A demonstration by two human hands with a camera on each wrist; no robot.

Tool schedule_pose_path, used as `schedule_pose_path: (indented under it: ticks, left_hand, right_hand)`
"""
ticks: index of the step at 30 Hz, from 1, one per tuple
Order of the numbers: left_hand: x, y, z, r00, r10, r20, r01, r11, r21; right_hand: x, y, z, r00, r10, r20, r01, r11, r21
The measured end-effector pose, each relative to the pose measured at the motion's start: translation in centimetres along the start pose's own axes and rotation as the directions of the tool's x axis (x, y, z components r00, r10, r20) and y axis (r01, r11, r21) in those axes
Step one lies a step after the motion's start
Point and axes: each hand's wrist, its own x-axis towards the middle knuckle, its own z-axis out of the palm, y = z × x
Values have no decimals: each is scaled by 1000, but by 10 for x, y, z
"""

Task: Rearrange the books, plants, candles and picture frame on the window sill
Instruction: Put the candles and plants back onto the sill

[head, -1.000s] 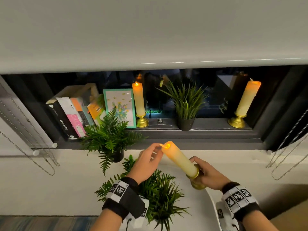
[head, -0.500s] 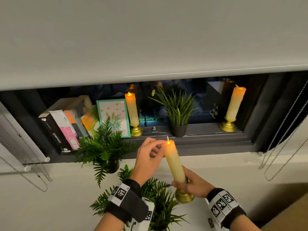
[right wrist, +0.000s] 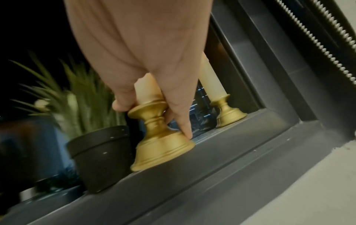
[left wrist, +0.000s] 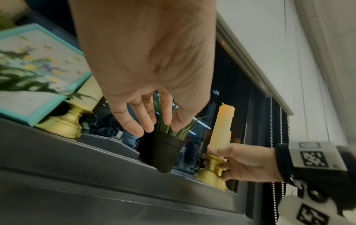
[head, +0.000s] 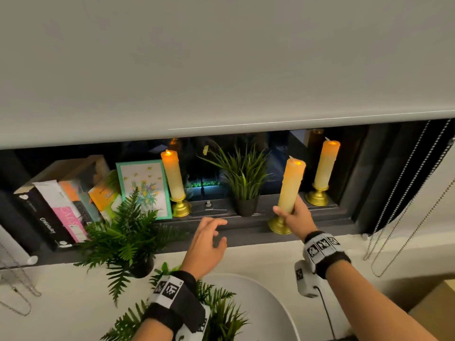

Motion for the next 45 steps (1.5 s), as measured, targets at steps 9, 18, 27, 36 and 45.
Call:
schedule_pose_path:
  ticks: [9, 18, 27, 36, 45]
  left_hand:
    - [62, -2, 31, 991, 17, 132, -37, 987, 155]
    - [75, -13, 52, 981, -29, 194, -1, 989, 150]
    - [79, -30, 65, 974, -15, 225, 6, 999, 37]
    - [71, -28, 54, 980, 2, 197, -19, 996, 84]
    - [21, -39, -8, 996, 3, 93, -12, 995, 99]
  right_hand:
    - [63, -3, 4, 998, 7, -67, -10, 999, -47]
    - [84, 4, 21, 999, 26, -37, -29, 996, -80]
    - [89, 5, 30, 999, 23, -44, -26, 998, -66]
    - [81, 8, 27, 998, 66, -5, -66, 986, -154]
    - [43, -2, -8, 995, 90, -48, -99, 969, -226]
